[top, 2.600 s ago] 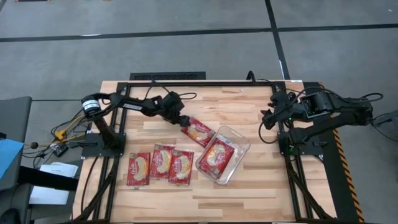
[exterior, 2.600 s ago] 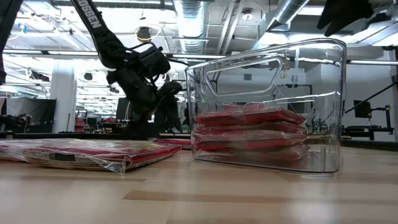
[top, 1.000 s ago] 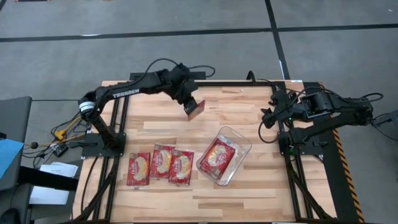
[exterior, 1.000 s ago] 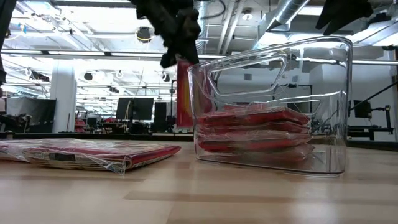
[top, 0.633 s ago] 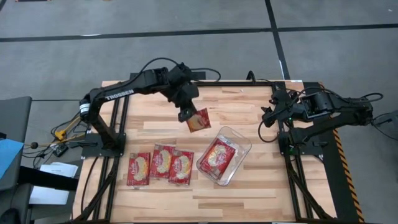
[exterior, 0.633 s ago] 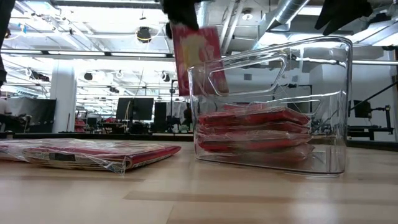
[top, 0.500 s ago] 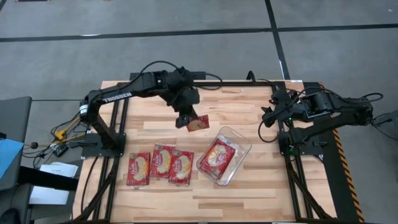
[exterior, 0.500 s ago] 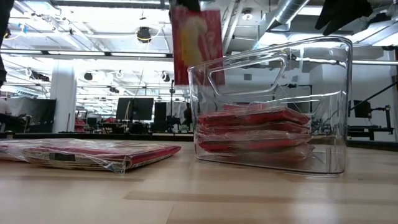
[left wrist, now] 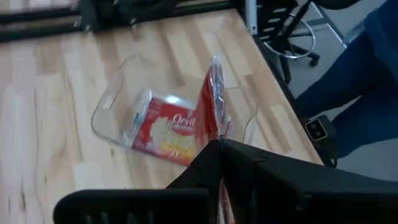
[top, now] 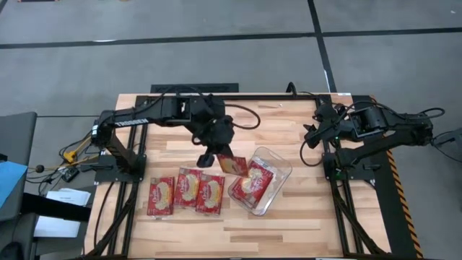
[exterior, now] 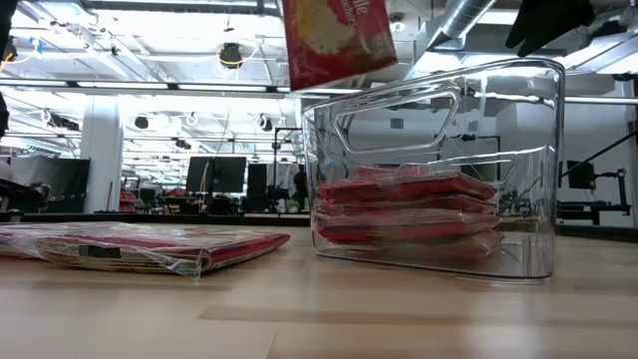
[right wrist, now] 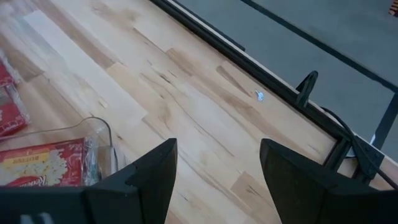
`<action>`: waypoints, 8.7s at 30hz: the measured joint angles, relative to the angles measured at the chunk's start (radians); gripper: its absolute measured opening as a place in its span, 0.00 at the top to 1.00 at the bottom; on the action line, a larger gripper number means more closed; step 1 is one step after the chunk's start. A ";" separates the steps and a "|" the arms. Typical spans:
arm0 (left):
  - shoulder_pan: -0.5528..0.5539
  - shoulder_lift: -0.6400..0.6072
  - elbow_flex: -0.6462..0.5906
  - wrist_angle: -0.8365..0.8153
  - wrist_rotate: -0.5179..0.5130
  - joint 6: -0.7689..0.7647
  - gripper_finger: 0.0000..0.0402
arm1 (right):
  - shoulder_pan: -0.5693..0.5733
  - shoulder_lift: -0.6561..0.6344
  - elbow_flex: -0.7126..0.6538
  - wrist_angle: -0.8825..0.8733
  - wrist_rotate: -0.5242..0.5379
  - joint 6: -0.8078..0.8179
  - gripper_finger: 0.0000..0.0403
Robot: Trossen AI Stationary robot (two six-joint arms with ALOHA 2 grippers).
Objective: Sort popcorn bags into baskets
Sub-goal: Put the red popcorn packet into the transparent bin, then put the left red popcorn packet into the transparent bin
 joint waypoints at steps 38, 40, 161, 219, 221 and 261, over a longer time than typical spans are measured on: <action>-0.149 0.169 0.005 0.136 0.077 0.152 1.00 | 0.000 0.000 0.000 0.000 0.047 0.137 0.37; -0.148 0.169 0.005 0.135 0.075 0.150 1.00 | 0.000 0.000 0.000 0.000 0.047 0.137 0.37; -0.267 -0.551 -1.118 -0.151 -0.251 -1.398 0.27 | 0.120 0.000 0.000 0.004 -0.027 0.101 0.37; -0.824 -0.476 -1.368 0.225 -0.352 -2.534 0.29 | 0.119 0.000 0.000 0.000 -0.031 0.101 0.37; -0.824 -0.491 -1.333 0.152 -0.367 -2.540 0.29 | 0.119 0.000 0.000 0.000 -0.031 0.101 0.37; -0.818 -0.519 -1.466 0.423 -0.764 -2.434 0.97 | 0.118 0.000 0.000 0.034 0.014 0.108 0.37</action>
